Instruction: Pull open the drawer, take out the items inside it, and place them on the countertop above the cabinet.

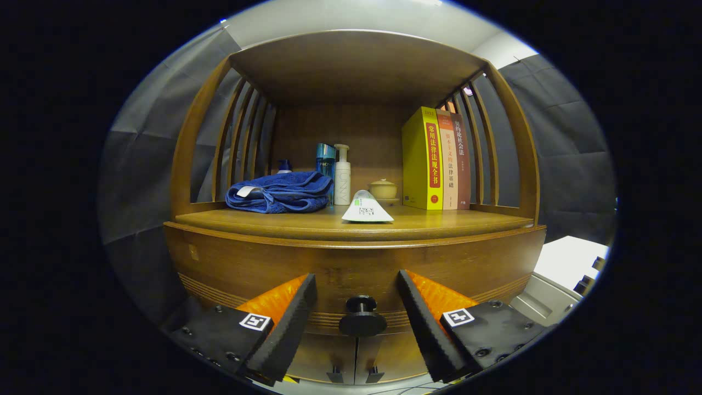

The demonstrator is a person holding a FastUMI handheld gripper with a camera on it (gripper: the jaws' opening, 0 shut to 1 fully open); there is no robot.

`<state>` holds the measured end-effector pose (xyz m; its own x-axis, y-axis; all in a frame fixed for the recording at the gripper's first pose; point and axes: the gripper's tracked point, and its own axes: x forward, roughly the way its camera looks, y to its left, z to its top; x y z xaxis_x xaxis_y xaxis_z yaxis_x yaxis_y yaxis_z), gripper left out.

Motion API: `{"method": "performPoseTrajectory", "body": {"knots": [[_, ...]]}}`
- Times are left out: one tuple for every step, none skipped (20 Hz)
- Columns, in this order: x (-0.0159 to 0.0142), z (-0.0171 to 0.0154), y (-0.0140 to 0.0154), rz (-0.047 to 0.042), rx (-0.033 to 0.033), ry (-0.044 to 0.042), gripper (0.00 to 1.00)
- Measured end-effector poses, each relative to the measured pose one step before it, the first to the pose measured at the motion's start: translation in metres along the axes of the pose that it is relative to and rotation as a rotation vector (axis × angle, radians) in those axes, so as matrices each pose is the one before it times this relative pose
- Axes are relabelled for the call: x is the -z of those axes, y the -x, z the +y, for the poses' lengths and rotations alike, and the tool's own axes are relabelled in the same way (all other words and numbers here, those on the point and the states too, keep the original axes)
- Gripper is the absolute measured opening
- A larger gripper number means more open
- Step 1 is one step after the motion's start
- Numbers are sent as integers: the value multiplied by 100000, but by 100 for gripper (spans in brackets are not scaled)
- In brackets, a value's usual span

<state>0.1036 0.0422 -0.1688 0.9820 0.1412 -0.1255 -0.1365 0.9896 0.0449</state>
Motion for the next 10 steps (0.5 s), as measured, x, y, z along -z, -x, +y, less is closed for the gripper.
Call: {"method": "performPoseTrajectory", "body": {"knots": [[359,3,-881,590,-277,-54,98],[39,-208,-92,-55,-211,-285,98],[-157,45,-123,-741,-75,236,98],[13,-295,-15,1489,789,259,98],[-469,-103,846,-483,-124,-1562,98],[-1339,124,668,-2682,-989,-1784,98],[-1723,-211,1003,-2070,-98,396,98],[-1640,-403,1233,-1833,661,2166,98],[-1945,-286,1427,-2163,248,2559,97],[-1784,-342,1533,-1462,515,2226,97]]}}
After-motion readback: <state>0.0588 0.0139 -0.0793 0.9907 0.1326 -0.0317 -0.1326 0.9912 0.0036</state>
